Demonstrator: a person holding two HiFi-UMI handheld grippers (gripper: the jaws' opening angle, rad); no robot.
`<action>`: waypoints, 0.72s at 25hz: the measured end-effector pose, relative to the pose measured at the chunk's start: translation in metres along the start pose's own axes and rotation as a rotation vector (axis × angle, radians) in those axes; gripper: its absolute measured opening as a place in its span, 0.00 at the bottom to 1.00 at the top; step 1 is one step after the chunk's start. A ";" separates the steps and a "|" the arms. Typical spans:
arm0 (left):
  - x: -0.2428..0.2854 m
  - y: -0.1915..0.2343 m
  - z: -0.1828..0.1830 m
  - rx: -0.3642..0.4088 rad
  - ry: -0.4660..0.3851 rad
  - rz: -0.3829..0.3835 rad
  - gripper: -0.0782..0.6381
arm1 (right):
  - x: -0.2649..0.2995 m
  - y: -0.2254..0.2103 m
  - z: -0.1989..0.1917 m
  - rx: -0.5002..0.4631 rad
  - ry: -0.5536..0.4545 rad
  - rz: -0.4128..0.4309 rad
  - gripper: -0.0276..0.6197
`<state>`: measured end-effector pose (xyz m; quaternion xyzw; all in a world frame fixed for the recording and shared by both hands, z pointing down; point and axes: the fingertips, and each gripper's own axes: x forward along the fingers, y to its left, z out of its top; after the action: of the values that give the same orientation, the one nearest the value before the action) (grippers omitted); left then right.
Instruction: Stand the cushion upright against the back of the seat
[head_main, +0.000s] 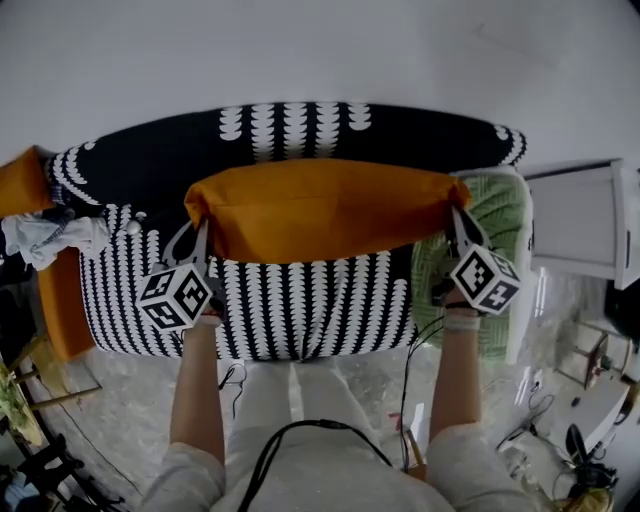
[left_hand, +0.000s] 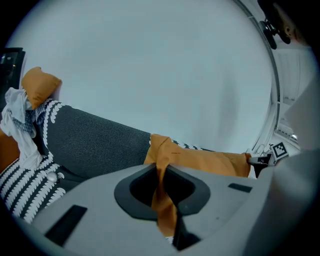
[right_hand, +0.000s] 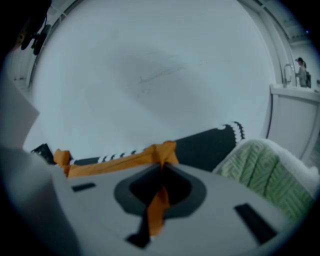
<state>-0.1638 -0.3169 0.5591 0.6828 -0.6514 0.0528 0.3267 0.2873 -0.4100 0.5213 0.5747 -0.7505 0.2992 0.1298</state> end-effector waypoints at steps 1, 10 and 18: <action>0.004 0.000 0.002 -0.003 0.004 0.002 0.18 | 0.003 0.000 0.003 0.006 0.002 -0.002 0.08; 0.043 0.003 -0.001 0.029 0.034 0.043 0.18 | 0.050 -0.015 0.008 0.032 0.021 -0.035 0.08; 0.077 0.004 0.001 0.250 0.065 0.110 0.18 | 0.092 -0.013 0.004 -0.178 0.086 -0.092 0.08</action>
<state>-0.1566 -0.3829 0.5981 0.6793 -0.6652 0.1733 0.2567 0.2719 -0.4863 0.5718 0.5813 -0.7408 0.2493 0.2261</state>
